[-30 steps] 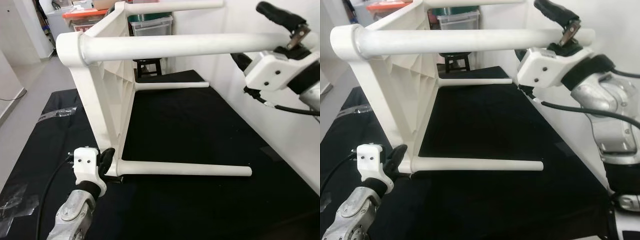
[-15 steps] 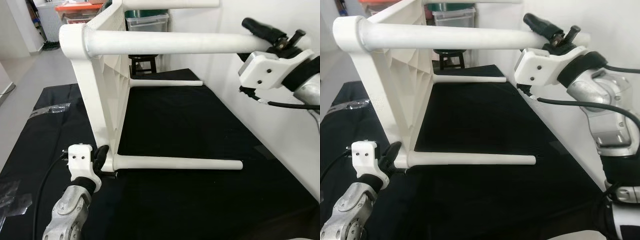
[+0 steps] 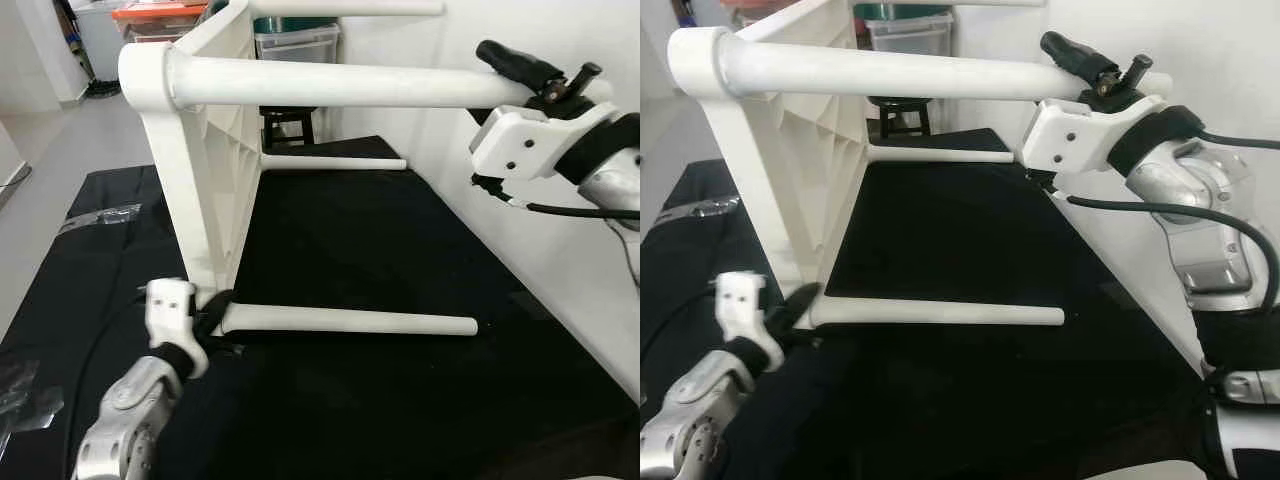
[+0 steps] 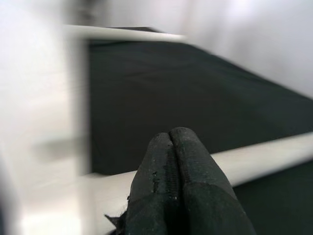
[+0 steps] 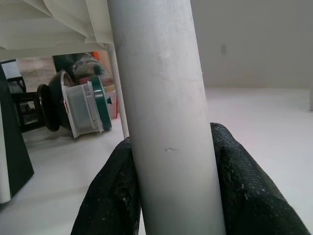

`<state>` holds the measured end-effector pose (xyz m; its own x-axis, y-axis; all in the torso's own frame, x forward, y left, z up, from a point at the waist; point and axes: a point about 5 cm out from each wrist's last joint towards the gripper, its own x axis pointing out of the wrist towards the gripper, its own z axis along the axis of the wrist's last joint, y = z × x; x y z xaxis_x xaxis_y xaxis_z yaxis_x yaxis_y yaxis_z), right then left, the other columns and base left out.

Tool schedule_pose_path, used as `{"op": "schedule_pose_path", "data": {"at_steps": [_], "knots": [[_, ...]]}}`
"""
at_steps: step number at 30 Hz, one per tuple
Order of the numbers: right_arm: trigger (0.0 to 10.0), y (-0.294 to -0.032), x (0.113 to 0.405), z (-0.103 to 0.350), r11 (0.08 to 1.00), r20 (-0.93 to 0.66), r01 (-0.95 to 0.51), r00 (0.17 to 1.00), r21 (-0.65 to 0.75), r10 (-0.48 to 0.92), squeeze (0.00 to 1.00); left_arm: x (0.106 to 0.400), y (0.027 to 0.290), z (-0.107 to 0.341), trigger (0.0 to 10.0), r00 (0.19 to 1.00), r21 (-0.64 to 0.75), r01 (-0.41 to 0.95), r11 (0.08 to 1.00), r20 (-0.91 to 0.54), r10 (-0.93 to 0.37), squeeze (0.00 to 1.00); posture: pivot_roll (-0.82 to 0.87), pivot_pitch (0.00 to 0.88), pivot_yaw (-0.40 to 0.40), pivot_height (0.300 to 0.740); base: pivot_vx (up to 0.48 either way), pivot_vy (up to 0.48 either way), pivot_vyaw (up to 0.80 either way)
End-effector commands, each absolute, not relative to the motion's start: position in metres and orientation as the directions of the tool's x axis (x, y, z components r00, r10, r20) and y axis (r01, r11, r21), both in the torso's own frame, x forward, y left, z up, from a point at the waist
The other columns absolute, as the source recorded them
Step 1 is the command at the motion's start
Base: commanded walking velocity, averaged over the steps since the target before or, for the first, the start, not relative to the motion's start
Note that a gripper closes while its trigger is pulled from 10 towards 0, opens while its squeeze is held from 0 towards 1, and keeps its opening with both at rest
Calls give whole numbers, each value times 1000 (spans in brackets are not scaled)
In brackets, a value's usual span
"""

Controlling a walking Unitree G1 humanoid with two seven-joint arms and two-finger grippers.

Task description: Building children table

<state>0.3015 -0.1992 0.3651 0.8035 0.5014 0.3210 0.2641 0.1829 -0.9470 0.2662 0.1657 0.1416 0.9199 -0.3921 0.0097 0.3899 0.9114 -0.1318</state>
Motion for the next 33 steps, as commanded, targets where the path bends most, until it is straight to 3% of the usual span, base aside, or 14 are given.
{"op": "schedule_pose_path", "data": {"at_steps": [1,9,10,12,17,24,25,27,28,33], "knots": [[0,-191,299,372,250,361,265,762,-931,538,0,267,170,143,10000,912,-121,407,905,-3,-410,0,-191,0,-3,740,0,0,0],[0,-188,298,373,276,370,256,753,-926,545,0,291,197,141,10000,960,-5,279,960,10,-279,0,-204,0,-6,740,0,0,0],[0,-188,297,374,289,378,255,751,-922,542,0,305,221,139,10000,987,-12,159,987,31,-159,0,-215,0,-10,740,0,0,0],[0,-188,296,375,299,384,255,749,-920,541,0,312,239,133,10000,997,-44,71,997,31,-69,0,-215,0,-10,740,0,0,0],[0,-187,291,377,294,378,251,745,-922,550,0,321,273,122,10000,999,-178,-49,983,-16,47,0,-279,0,-1,740,0,0,0],[0,-208,289,383,319,403,277,794,-906,455,0,318,305,107,10000,979,-145,-193,970,-90,182,0,-303,0,20,740,0,0,0],[0,-224,291,381,375,425,288,828,-881,365,0,316,326,122,10000,971,-128,-237,963,-49,233,0,-278,0,16,740,0,0,0],[0,-235,293,379,412,436,296,848,-861,301,0,315,340,134,10000,964,-119,-265,957,-13,265,0,-271,0,16,740,0,0,0],[0,-259,297,365,486,432,314,889,-816,151,0,309,381,184,10000,933,-94,-334,938,111,343,0,-234,0,28,740,0,0,0],[0,-273,302,344,560,399,307,916,-770,47,0,302,407,233,10000,901,-74,-364,928,225,371,0,-198,0,36,740,0,0,0]]}}
